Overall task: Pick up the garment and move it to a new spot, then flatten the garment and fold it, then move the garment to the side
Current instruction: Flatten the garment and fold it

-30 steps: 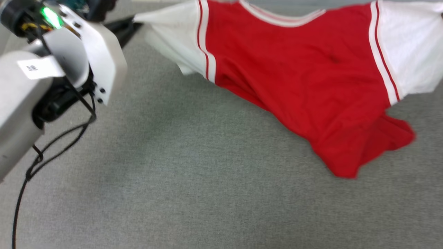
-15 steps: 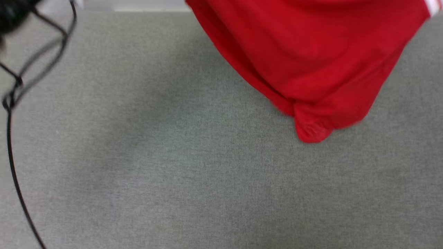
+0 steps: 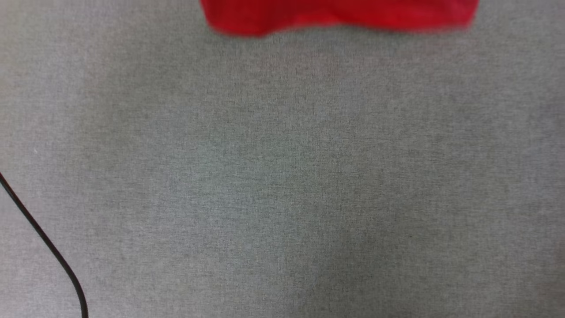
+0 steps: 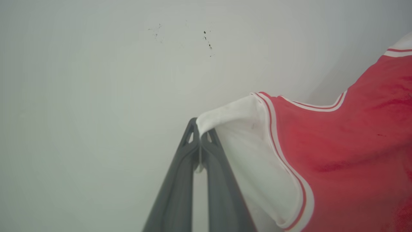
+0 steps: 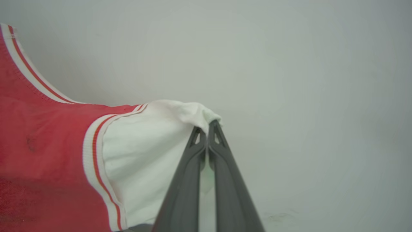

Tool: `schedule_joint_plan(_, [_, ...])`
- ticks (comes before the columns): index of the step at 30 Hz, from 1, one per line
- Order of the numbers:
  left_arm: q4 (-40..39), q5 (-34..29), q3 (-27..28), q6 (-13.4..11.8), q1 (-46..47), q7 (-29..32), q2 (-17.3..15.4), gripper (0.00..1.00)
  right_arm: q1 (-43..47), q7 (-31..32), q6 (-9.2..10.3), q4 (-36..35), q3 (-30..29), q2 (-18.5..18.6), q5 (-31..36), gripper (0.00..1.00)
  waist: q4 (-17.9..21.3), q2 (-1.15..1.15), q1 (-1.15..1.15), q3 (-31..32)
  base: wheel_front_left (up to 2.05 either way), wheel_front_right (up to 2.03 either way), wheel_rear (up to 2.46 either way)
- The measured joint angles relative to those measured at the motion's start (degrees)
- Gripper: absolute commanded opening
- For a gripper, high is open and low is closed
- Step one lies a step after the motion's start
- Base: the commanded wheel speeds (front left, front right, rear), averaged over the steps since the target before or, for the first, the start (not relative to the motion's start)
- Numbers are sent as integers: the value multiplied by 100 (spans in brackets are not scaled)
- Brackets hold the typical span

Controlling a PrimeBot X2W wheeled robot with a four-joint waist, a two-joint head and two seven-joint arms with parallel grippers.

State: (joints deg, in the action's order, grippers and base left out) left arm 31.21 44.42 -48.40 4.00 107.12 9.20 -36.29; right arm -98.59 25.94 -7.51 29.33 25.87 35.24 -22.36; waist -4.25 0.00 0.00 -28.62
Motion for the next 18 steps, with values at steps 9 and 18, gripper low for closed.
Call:
schedule_joint_plan(9, [786,-40,42,155,427,-478,261,0,-854,-532,0,983,226,-453,371,0,-77,0,0,-288,0,0,0])
schedule_joint_plan(18, [1245,94,-255,290,-347,-1018,454,0,-443,-1221,0,1760,803,-686,27,0,-66,0,0,-405,0,0,0])
